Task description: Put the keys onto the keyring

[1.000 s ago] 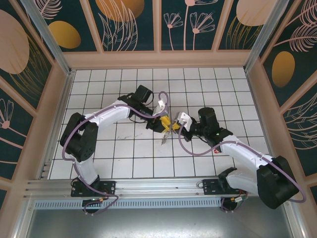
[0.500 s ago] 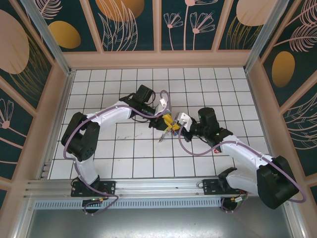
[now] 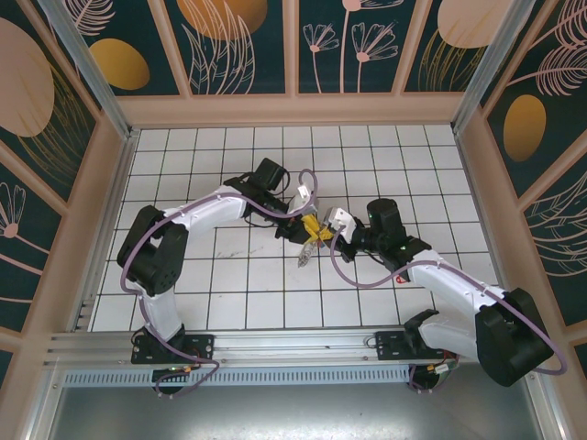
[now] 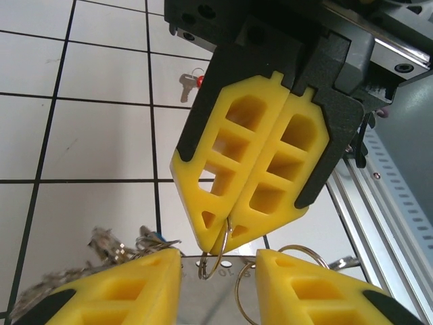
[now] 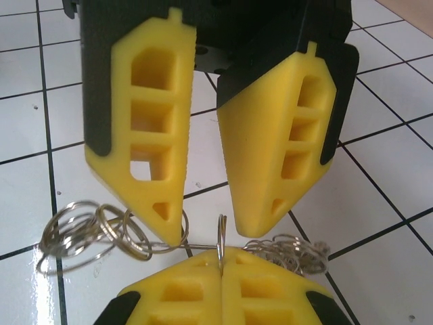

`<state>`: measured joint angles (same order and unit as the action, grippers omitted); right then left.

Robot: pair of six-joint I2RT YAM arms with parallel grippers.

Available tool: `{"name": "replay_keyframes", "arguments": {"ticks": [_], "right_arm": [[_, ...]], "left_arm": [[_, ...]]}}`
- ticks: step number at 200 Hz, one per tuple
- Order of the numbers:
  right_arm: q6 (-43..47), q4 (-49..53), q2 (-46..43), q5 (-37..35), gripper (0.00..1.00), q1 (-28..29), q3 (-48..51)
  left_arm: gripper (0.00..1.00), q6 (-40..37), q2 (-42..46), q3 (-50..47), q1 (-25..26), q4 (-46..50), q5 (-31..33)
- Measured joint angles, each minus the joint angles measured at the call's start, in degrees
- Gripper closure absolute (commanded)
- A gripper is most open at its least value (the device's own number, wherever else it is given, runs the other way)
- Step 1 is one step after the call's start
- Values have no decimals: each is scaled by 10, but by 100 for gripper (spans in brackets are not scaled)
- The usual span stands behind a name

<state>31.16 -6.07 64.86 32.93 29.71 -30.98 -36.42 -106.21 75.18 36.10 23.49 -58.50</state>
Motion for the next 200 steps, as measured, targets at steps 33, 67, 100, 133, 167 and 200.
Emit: {"name": "replay_keyframes", "arguments": {"ticks": [33,67,100,133,167,200], "right_arm": [[0,0,0,2,100,-1,0],[0,3,0,0,100,-4,0],[0,7,0,-8,93,-6,0],[0,-4,-11,-14,93,-6,9],[0,-16,-22,-16,97,-9,15],[2,-23,-23,-16,100,-16,16]], "left_arm": [[80,-9,-2,6,3,9,1],[100,-12,-2,7,2,10,-1],[100,15,5,-9,1,-25,5],[100,81,47,-79,2,-137,21],[100,129,57,-102,2,-209,26],[100,143,57,-104,2,-223,28]]}}
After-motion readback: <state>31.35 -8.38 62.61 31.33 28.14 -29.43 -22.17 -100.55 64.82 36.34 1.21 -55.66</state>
